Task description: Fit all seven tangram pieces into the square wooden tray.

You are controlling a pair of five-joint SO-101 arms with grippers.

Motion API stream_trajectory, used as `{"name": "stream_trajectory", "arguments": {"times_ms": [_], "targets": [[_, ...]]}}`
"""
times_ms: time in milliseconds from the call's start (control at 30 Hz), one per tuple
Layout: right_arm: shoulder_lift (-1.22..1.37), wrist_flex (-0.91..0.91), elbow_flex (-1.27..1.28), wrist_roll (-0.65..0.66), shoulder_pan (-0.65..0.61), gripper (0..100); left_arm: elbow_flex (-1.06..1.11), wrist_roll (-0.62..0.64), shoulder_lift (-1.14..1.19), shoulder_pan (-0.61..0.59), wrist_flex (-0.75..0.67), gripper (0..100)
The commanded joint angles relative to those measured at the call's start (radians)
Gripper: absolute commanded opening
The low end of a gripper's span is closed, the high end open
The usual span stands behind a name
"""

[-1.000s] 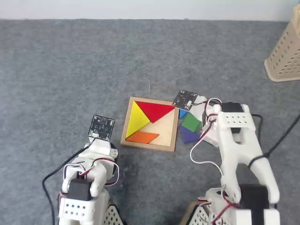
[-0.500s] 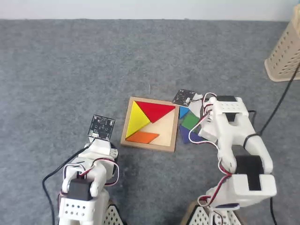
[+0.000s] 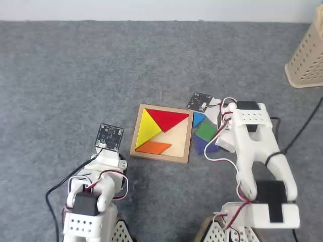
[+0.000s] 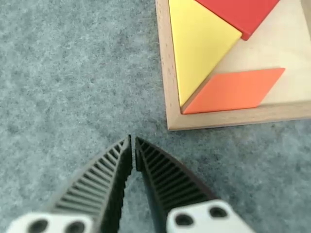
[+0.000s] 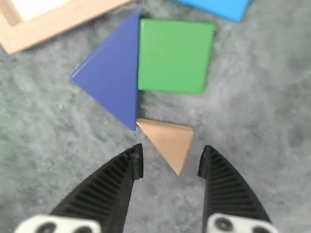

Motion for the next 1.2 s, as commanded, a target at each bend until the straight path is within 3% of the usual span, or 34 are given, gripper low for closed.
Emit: {"name": "stream_trajectory", "arguments": {"times_ms": [0, 200, 667, 900, 1067, 1167], "targets": [[-0.065, 0.013, -0.052, 0.061, -0.015, 19.8, -0.019, 0.009, -0.020, -0.002, 0.006, 1], [0.044, 0.013, -0.077, 0.121, -0.018, 19.8, -0.019, 0.009, -0.020, -0.002, 0.006, 1], [0.188, 0.012, -0.144, 0.126, -0.004, 19.5, -0.019, 0.009, -0.020, -0.002, 0.006, 1], [0.188, -0.104, -0.043, 0.118, 0.002, 19.3, -0.019, 0.009, -0.020, -0.002, 0.006, 1], [0.188, -0.102, -0.023, 0.114, 0.004, 9.2, -0.019, 0.009, -0.020, -0.002, 0.006, 1], [0.186, -0.107, -0.025, 0.035, 0.004, 4.0, -0.019, 0.009, -0.020, -0.002, 0.006, 1]]}}
